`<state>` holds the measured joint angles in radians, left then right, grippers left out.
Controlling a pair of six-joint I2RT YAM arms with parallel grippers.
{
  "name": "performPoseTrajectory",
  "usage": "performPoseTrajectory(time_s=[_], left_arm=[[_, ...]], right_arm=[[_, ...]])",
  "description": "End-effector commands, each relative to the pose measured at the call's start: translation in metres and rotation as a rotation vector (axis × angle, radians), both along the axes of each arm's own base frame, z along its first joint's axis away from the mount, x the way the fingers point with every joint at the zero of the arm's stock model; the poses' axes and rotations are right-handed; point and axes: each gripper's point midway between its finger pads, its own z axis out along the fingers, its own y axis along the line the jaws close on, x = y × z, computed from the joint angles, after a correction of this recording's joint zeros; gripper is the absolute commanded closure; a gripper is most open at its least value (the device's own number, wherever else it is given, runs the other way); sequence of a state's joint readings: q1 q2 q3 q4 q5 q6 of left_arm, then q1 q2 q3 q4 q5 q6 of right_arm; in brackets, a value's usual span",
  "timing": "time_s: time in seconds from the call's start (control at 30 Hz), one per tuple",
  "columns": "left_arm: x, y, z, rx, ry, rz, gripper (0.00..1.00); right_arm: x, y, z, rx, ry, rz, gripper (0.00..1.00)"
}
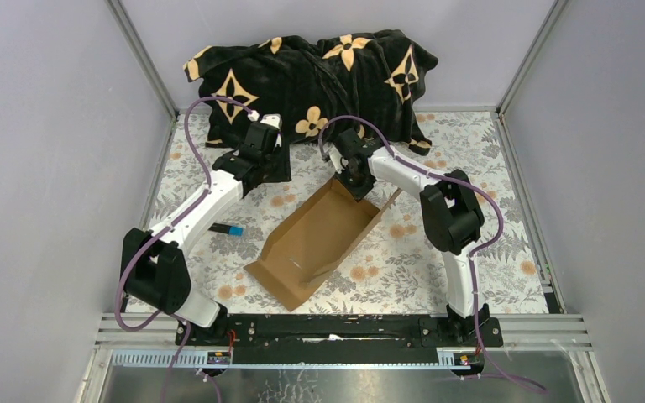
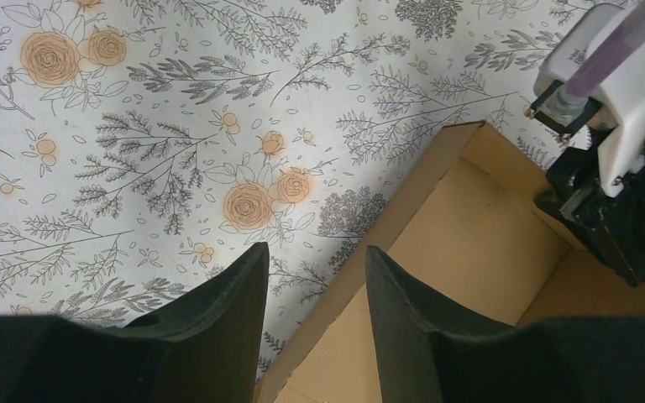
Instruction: Fold the paper box
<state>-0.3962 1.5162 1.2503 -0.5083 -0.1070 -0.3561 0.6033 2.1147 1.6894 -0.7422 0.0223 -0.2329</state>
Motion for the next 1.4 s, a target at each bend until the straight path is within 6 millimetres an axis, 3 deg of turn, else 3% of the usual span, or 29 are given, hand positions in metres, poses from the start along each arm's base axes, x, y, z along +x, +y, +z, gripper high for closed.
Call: performPoseTrajectory(time_s=[0.0, 0.27, 0.43, 0.73, 0.93, 1.2, 1.37], left_arm=[[0.004, -0.004, 0.014, -0.046, -0.05, -0.005, 0.48], [0.004, -0.005, 0.016, -0.053, -0.055, -0.011, 0.48], [0.003, -0.004, 0.015, -0.049, -0.054, -0.007, 0.48], [0.002, 0.0, 0.013, -0.035, -0.054, 0.0, 0.48], [0.001, 0.006, 0.017, -0.012, -0.065, 0.02, 0.48], [-0.001, 0.024, 0.033, 0.026, -0.101, 0.091, 0.46], [-0.017, 0.041, 0.029, 0.043, -0.096, 0.16, 0.46]], right_arm=[[0.003, 0.017, -0.008, 0.064, -0.01, 0.034, 0.81], [0.006, 0.015, -0.025, 0.044, -0.024, 0.026, 0.81], [0.017, 0.004, -0.031, -0.024, -0.102, -0.02, 0.93], [0.037, -0.028, -0.018, -0.148, -0.341, -0.128, 1.0], [0.022, -0.022, -0.005, -0.027, -0.355, -0.161, 1.0], [0.005, -0.027, 0.036, 0.156, -0.462, -0.284, 1.0], [0.0, -0.026, 0.04, 0.203, -0.453, -0.351, 1.0]])
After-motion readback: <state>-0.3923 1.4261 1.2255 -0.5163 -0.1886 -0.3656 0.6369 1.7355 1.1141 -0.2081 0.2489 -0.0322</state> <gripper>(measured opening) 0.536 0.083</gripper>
